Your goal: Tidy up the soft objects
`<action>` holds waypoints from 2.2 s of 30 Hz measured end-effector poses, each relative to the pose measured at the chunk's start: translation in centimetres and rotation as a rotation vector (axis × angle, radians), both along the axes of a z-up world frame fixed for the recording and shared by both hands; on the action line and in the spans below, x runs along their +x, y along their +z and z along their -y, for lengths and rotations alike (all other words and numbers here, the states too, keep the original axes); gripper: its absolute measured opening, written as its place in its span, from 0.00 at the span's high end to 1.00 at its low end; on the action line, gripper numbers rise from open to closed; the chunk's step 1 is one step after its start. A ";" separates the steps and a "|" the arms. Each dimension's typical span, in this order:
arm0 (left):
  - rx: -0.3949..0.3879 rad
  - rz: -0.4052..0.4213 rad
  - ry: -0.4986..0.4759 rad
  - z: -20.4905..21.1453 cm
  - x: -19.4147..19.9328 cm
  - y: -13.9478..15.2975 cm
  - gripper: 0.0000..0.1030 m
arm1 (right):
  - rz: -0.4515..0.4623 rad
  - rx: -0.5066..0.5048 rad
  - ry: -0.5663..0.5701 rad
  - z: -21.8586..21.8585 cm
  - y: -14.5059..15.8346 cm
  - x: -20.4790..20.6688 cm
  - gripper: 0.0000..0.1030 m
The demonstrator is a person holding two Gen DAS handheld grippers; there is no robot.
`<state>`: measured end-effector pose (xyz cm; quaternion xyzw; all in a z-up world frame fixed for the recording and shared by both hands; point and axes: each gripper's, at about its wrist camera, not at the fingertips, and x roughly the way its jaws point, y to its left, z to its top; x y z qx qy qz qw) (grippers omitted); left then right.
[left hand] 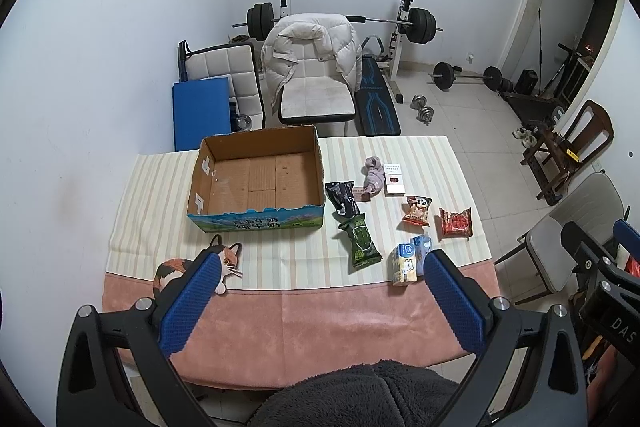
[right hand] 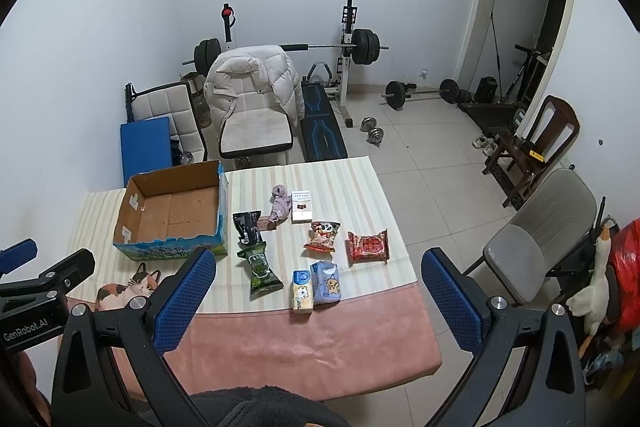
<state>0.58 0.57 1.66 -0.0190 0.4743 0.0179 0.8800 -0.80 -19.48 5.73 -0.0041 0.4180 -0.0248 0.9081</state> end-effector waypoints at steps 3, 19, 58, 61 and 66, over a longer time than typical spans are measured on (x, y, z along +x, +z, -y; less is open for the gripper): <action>0.000 0.000 0.000 0.1 -0.1 0.0 0.00 | 0.006 0.001 -0.005 -0.1 0.4 0.1 0.00; 0.000 0.008 0.003 0.1 0.5 0.5 0.00 | 0.015 0.001 -0.004 -0.1 0.5 0.2 0.00; -0.096 -0.615 -0.053 9.9 17.4 -35.7 0.00 | -0.786 0.199 -0.022 8.7 -50.4 21.8 0.11; -0.101 -0.640 -0.033 10.3 17.5 -36.7 0.00 | -0.796 0.179 0.012 7.5 -52.1 21.9 0.31; -0.084 -0.663 -0.026 11.2 17.8 -37.7 0.00 | -0.785 0.143 -0.001 8.4 -51.9 21.2 0.49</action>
